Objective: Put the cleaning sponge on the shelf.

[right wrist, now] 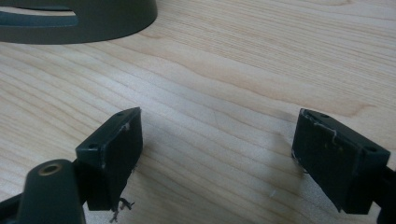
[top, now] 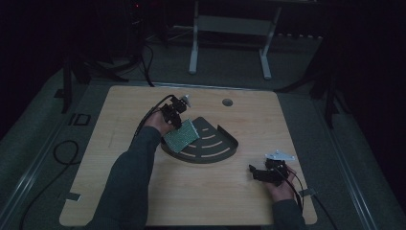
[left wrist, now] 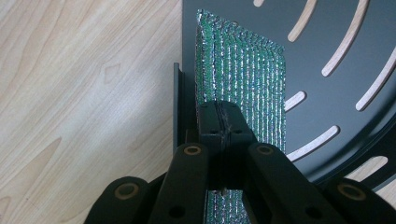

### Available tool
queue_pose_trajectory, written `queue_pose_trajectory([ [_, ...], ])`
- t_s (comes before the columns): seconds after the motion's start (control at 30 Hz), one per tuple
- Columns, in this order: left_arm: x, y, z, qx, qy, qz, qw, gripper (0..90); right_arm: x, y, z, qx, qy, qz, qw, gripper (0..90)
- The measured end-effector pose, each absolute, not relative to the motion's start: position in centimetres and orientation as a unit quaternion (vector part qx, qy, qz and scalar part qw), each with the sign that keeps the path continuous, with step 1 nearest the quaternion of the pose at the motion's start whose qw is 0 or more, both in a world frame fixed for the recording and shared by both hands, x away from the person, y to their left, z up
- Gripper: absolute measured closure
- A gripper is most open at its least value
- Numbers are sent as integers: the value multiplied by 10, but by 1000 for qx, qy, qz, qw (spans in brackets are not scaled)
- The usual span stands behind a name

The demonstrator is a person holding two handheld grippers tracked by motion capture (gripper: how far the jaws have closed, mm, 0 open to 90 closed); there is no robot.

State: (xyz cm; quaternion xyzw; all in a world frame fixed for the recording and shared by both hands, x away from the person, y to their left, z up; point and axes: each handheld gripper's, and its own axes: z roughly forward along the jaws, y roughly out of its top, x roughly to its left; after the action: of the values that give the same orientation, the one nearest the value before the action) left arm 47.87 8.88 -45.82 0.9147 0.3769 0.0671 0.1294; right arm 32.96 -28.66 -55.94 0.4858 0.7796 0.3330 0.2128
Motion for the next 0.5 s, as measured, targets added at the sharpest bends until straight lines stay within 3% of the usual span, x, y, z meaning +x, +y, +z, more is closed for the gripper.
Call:
queue_pose_trajectory([
  [0.5,480,87,-467,918,375,80,102,892,330,-287,-559,485,780,333,212,158],
])
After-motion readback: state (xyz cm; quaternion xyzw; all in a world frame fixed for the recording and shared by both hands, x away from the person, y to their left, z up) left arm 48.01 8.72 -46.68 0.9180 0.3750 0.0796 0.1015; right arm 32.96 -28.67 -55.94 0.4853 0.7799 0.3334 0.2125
